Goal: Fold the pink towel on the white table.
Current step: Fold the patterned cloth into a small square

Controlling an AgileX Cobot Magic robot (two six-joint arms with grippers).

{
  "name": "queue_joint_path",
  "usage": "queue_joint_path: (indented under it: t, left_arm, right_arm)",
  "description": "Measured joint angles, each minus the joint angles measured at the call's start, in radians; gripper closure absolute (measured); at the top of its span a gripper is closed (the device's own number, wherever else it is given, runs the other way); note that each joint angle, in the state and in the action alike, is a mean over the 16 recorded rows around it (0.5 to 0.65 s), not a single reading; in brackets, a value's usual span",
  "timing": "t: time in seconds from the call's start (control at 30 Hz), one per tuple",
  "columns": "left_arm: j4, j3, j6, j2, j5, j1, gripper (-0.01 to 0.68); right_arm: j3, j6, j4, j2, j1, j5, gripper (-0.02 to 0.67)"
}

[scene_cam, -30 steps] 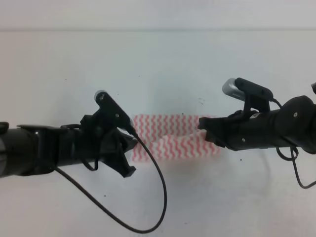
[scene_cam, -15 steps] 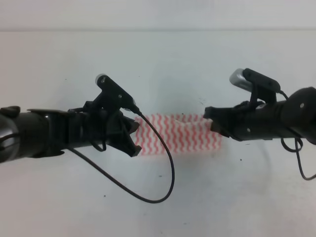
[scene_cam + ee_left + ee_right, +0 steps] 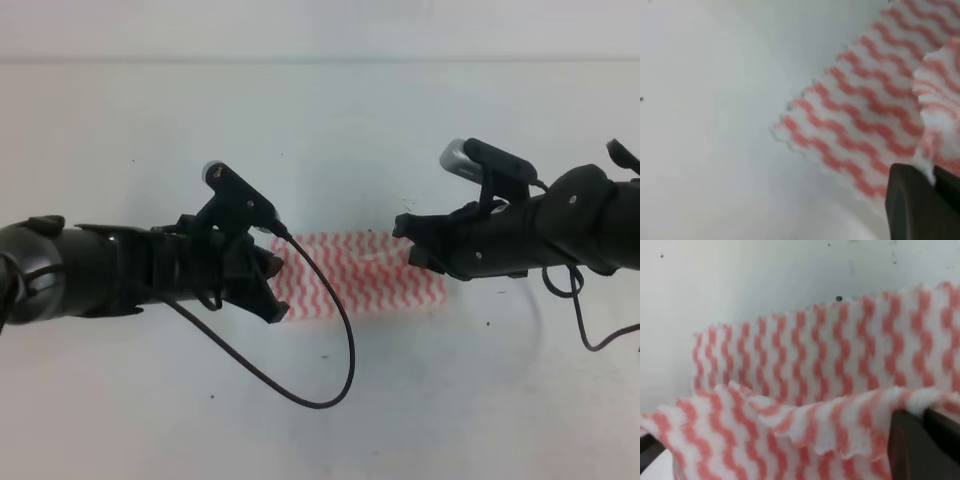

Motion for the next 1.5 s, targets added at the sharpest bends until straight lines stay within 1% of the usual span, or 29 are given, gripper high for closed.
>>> queue_joint_path:
  t: [0.53, 1.5]
  left_arm:
    - [0.0, -0.001, 0.008, 0.049, 0.004, 0.0, 0.677]
    - [-0.002, -0.047, 0.017, 0.062, -0.016, 0.001, 0.677]
  right_arm:
    - [-0.041, -0.023, 0.001, 0.044, -0.059, 0.04, 0.665]
    - [-0.065, -0.03, -0.006, 0.07, -0.062, 0.018, 0.665]
